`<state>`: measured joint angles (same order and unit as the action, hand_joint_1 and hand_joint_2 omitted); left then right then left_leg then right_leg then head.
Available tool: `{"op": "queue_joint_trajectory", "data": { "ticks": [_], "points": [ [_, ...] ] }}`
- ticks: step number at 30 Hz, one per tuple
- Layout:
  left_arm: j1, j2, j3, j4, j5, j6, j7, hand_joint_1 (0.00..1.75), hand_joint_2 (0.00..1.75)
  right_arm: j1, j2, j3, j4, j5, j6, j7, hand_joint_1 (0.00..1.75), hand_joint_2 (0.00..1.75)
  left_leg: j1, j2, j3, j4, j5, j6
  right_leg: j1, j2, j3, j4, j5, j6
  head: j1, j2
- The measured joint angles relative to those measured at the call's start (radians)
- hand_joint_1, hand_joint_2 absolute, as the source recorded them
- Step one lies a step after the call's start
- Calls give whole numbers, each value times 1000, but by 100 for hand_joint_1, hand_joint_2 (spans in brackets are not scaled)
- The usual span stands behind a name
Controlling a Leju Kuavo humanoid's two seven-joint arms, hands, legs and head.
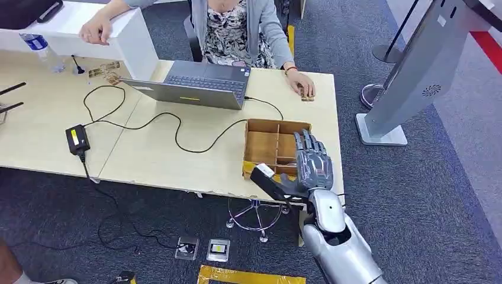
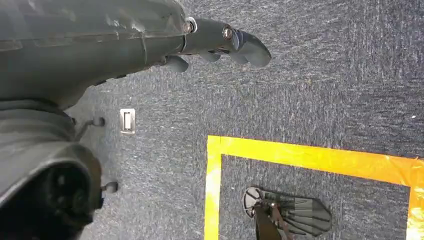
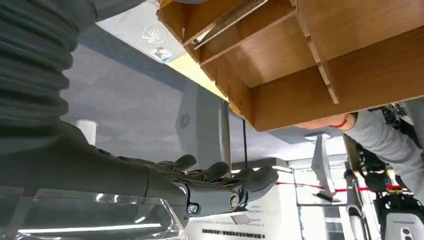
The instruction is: Pass the card to the sensor for recognition and then transmit it.
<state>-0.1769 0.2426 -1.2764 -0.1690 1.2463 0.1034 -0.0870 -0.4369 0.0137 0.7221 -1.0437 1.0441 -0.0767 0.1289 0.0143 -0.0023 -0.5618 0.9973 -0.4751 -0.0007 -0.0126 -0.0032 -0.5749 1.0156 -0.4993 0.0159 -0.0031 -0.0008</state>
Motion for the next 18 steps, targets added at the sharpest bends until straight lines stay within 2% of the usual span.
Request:
{"op": "queue_joint_trajectory", "data": {
  "ticks": [11, 18],
  "points": [
    [-1, -1, 0, 0, -7, 1, -1, 0, 0, -12, 42, 2, 92, -7, -57, -22, 0, 175, 0, 0, 0, 0, 0, 0, 0, 0, 0, 0, 0, 0, 0, 0],
    [-2, -4, 0, 0, -19, 2, -15, 0, 0, -34, 73, 2, 185, -27, -125, -50, 0, 175, 0, 0, 0, 0, 0, 0, 0, 0, 0, 0, 0, 0, 0, 0]
  ]
}}
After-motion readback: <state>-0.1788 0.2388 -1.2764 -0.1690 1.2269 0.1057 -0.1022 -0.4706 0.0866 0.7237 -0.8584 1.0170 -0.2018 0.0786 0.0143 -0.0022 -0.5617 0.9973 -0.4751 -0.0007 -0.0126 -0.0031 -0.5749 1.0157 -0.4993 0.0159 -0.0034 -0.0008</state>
